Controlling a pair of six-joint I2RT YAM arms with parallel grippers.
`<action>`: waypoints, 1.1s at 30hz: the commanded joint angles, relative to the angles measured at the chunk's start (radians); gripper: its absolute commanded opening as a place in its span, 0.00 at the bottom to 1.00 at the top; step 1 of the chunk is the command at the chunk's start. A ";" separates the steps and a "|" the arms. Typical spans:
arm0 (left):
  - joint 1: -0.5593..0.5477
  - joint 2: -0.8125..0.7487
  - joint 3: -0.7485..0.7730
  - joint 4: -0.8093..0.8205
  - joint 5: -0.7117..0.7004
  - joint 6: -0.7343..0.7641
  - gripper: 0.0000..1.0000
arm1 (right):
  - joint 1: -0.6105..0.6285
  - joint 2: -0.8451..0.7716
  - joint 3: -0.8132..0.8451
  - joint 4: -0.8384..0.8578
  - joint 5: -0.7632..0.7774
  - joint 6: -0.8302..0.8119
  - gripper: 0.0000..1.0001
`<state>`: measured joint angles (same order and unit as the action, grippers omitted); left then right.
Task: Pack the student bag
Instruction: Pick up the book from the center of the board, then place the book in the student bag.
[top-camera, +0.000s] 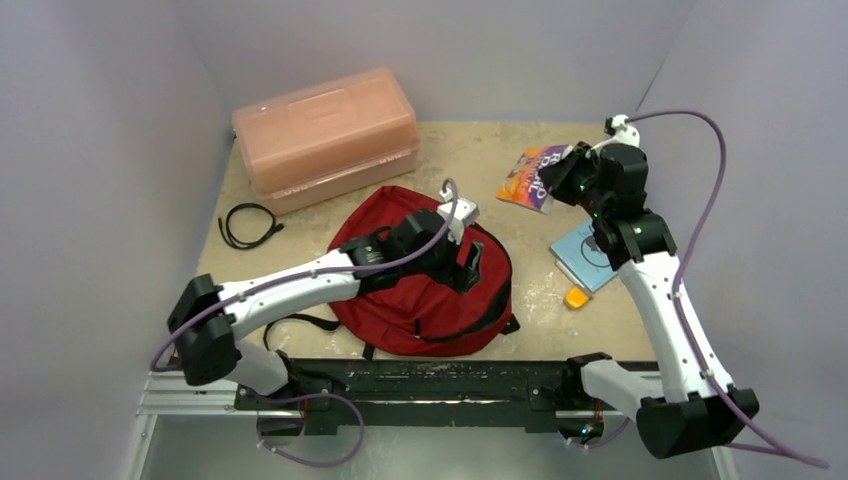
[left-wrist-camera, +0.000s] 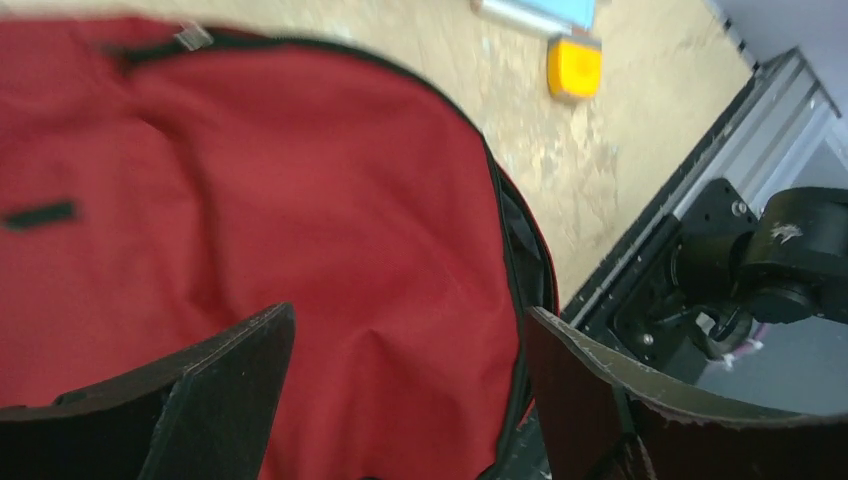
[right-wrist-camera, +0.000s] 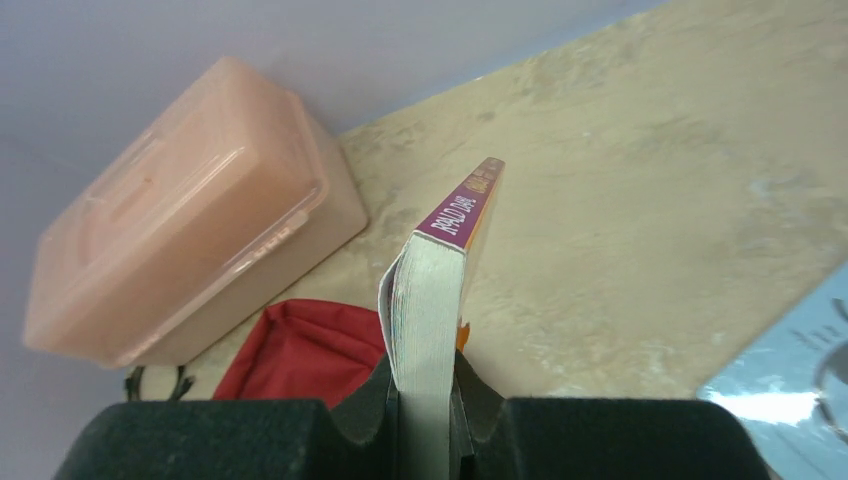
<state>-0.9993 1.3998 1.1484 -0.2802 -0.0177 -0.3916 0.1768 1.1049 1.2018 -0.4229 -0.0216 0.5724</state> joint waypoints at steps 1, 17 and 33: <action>-0.086 0.113 0.053 -0.012 0.041 -0.175 0.86 | 0.005 -0.125 0.027 -0.120 0.183 -0.125 0.00; -0.229 0.371 0.249 -0.202 -0.343 0.031 0.79 | 0.005 -0.332 -0.011 -0.279 0.147 -0.181 0.00; -0.245 0.453 0.303 -0.235 -0.320 0.051 0.87 | 0.005 -0.320 -0.024 -0.286 0.076 -0.192 0.00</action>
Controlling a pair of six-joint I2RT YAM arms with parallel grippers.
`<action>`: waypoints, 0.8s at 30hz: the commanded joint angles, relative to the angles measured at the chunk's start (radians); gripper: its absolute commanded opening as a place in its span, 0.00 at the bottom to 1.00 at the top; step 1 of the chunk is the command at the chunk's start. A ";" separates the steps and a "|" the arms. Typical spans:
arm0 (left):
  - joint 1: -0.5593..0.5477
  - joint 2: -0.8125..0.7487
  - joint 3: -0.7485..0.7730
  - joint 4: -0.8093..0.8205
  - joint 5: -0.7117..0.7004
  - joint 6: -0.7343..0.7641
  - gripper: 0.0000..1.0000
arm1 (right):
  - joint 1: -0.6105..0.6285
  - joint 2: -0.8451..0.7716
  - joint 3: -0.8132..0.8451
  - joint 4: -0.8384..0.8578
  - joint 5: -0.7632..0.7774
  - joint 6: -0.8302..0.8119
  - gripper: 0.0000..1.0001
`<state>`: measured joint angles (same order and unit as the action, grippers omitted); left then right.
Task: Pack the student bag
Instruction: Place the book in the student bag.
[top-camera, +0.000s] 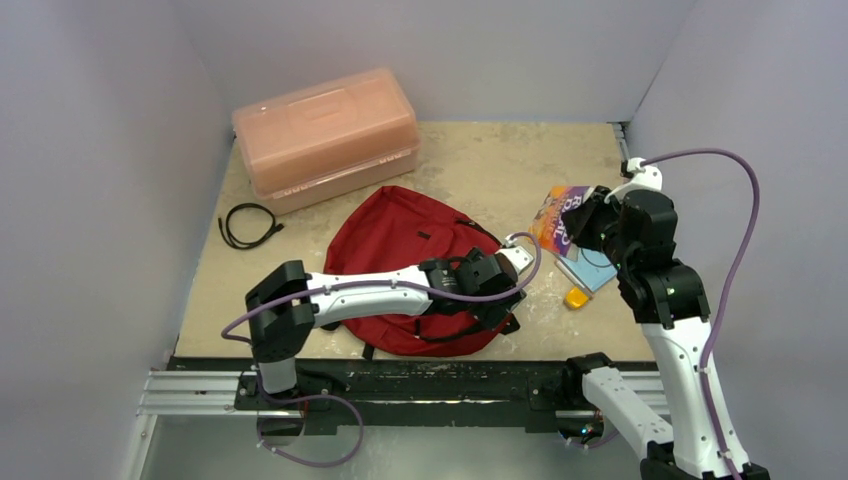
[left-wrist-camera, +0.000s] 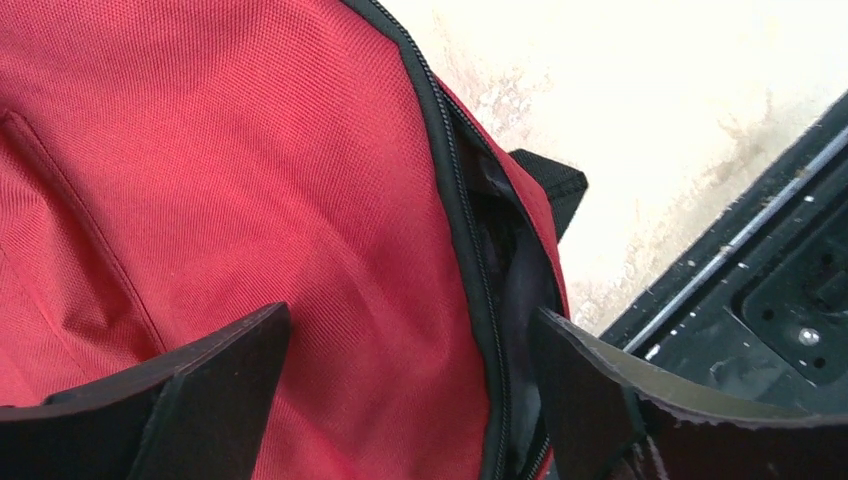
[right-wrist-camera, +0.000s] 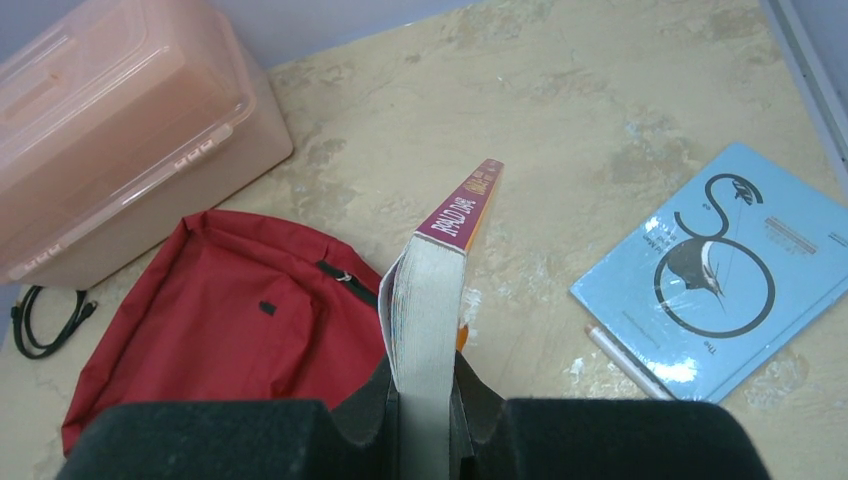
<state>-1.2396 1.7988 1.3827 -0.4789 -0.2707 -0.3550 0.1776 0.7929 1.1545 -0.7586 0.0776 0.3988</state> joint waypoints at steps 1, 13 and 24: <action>-0.004 0.068 0.088 -0.062 -0.096 0.014 0.81 | 0.005 -0.007 0.024 0.050 -0.025 -0.017 0.00; 0.015 -0.189 -0.017 -0.035 -0.378 0.003 0.02 | 0.005 0.029 0.037 0.001 -0.140 -0.047 0.00; 0.131 -0.411 -0.152 0.035 -0.411 -0.016 0.00 | 0.004 0.068 0.036 -0.005 -0.522 0.047 0.00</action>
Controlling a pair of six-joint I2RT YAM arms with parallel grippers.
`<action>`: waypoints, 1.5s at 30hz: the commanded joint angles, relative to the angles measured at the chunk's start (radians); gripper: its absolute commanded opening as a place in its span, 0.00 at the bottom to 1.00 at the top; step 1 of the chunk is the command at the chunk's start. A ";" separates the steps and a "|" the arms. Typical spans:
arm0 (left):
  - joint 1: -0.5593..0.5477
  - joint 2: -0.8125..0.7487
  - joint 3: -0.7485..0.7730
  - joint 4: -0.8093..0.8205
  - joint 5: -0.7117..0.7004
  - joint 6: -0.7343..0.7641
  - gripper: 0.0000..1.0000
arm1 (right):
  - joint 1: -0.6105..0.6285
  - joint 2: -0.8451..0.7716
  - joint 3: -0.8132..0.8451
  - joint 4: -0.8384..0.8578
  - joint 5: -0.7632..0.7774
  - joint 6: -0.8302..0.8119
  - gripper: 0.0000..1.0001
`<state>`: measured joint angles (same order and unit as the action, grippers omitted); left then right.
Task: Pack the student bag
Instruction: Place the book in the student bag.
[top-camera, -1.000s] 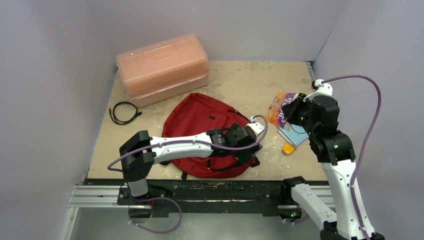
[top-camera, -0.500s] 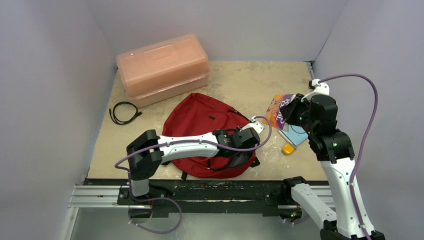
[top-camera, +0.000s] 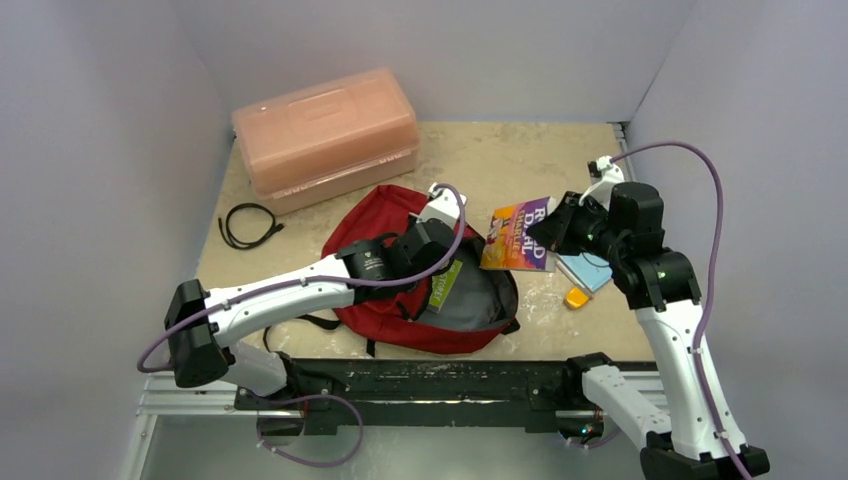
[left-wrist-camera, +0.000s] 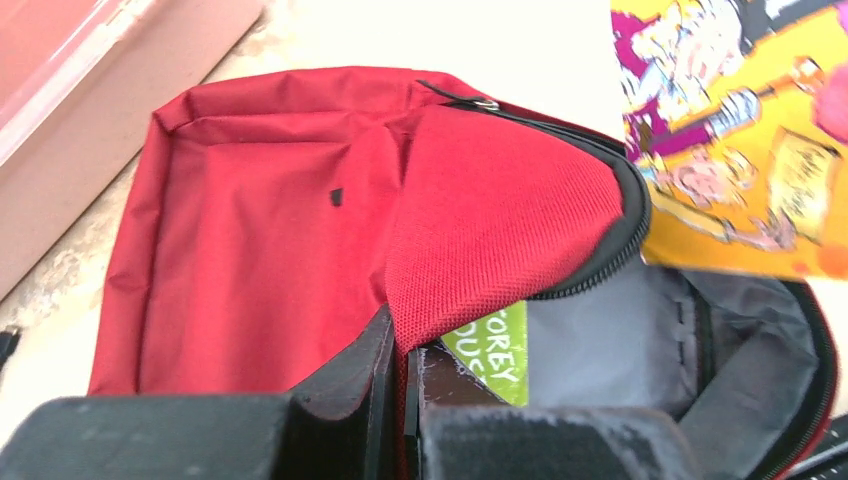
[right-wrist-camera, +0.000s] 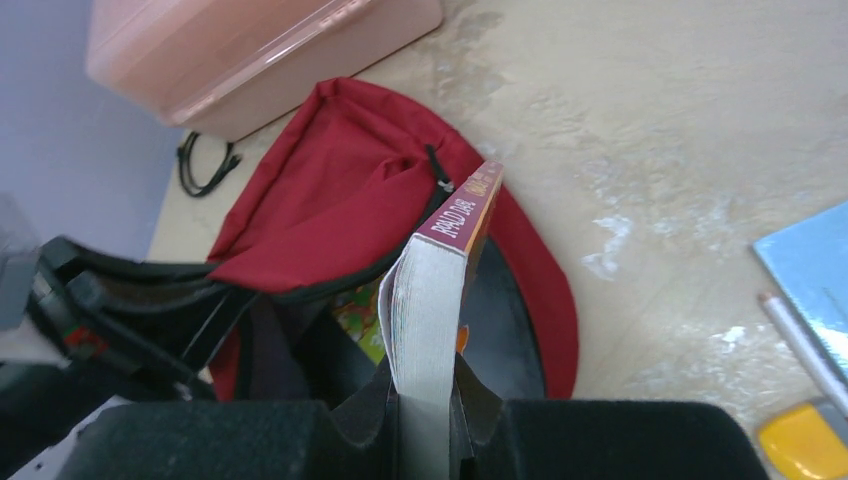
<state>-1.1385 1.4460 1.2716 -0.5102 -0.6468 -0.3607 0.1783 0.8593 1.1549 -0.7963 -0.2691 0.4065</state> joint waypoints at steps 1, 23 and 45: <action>0.041 -0.070 -0.044 0.065 -0.029 -0.014 0.00 | 0.003 0.014 0.033 0.022 -0.241 0.042 0.00; 0.068 -0.144 -0.061 0.081 0.303 -0.051 0.00 | 0.016 -0.008 -0.500 0.664 -0.449 0.556 0.00; 0.052 -0.119 -0.030 0.083 0.336 -0.087 0.00 | 0.312 0.065 -0.831 1.317 0.085 0.787 0.00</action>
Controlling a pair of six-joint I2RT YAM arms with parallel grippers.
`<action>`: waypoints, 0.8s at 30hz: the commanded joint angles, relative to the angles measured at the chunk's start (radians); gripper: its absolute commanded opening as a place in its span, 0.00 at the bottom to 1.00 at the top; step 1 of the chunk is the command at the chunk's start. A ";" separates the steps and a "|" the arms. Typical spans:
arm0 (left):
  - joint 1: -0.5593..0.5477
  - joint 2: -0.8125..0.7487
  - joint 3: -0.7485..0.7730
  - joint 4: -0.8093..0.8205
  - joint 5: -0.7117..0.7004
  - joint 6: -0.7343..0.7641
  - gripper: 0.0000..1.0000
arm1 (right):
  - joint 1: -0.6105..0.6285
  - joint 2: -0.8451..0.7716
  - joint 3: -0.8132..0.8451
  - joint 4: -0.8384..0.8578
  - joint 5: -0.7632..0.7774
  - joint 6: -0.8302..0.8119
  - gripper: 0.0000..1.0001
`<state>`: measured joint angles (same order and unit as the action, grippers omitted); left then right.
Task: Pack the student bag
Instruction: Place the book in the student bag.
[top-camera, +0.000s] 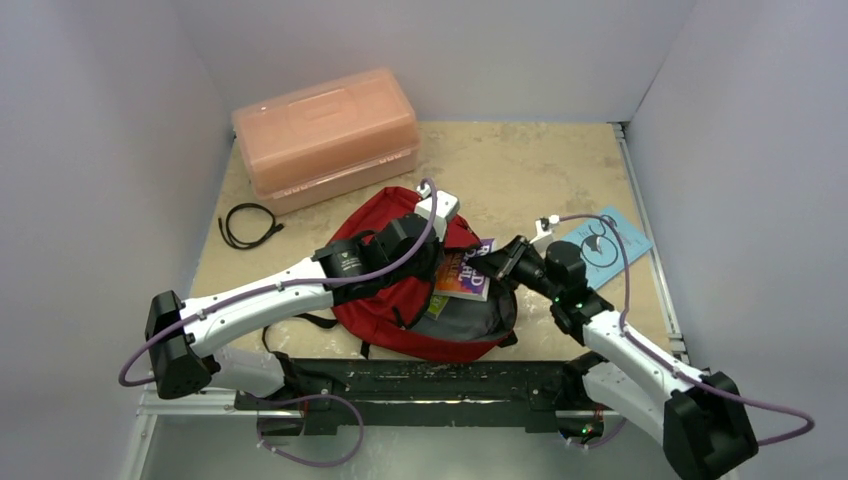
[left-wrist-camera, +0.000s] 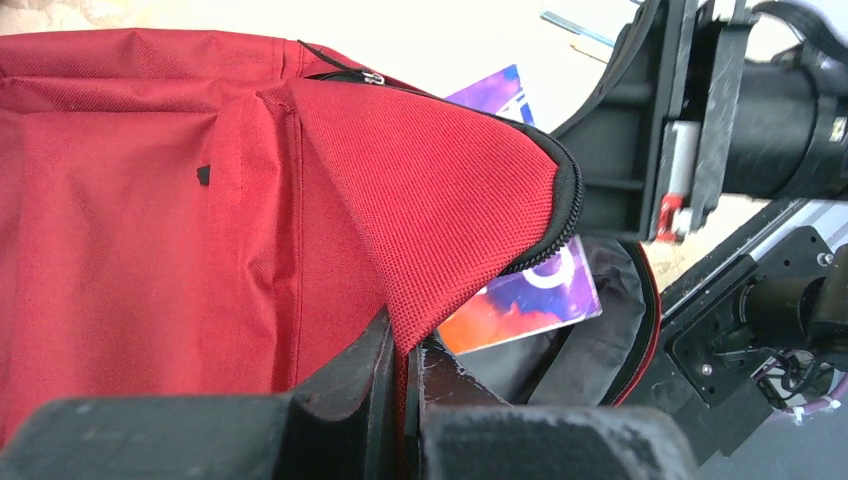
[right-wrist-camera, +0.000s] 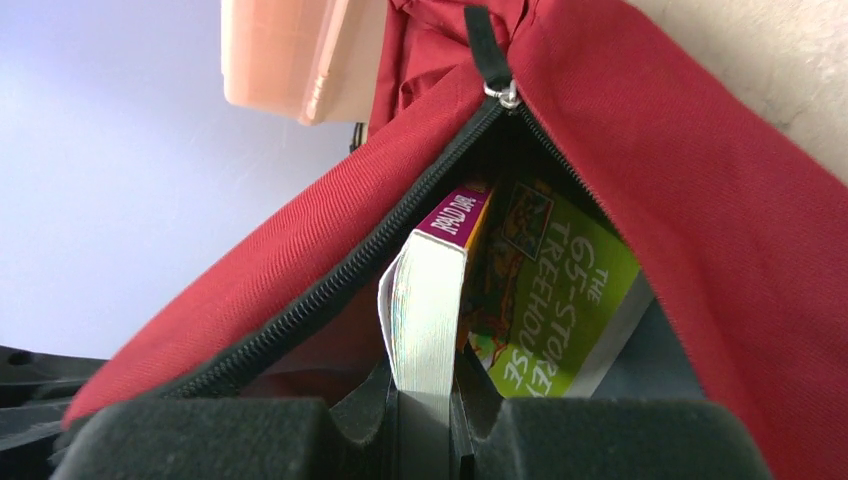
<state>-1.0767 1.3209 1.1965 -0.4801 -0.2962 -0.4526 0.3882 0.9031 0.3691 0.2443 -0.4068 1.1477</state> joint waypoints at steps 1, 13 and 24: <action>-0.009 0.011 0.048 0.052 -0.022 0.007 0.00 | 0.134 0.057 -0.047 0.310 0.250 0.042 0.00; -0.008 0.023 0.035 0.053 -0.044 0.032 0.00 | 0.226 0.217 0.125 -0.176 0.163 -0.300 0.65; -0.008 0.031 0.040 0.054 -0.015 0.038 0.00 | 0.228 0.224 0.066 -0.161 0.017 -0.404 0.42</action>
<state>-1.0813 1.3640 1.2064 -0.4789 -0.3206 -0.4263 0.6132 1.1194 0.4488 0.0166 -0.2981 0.8032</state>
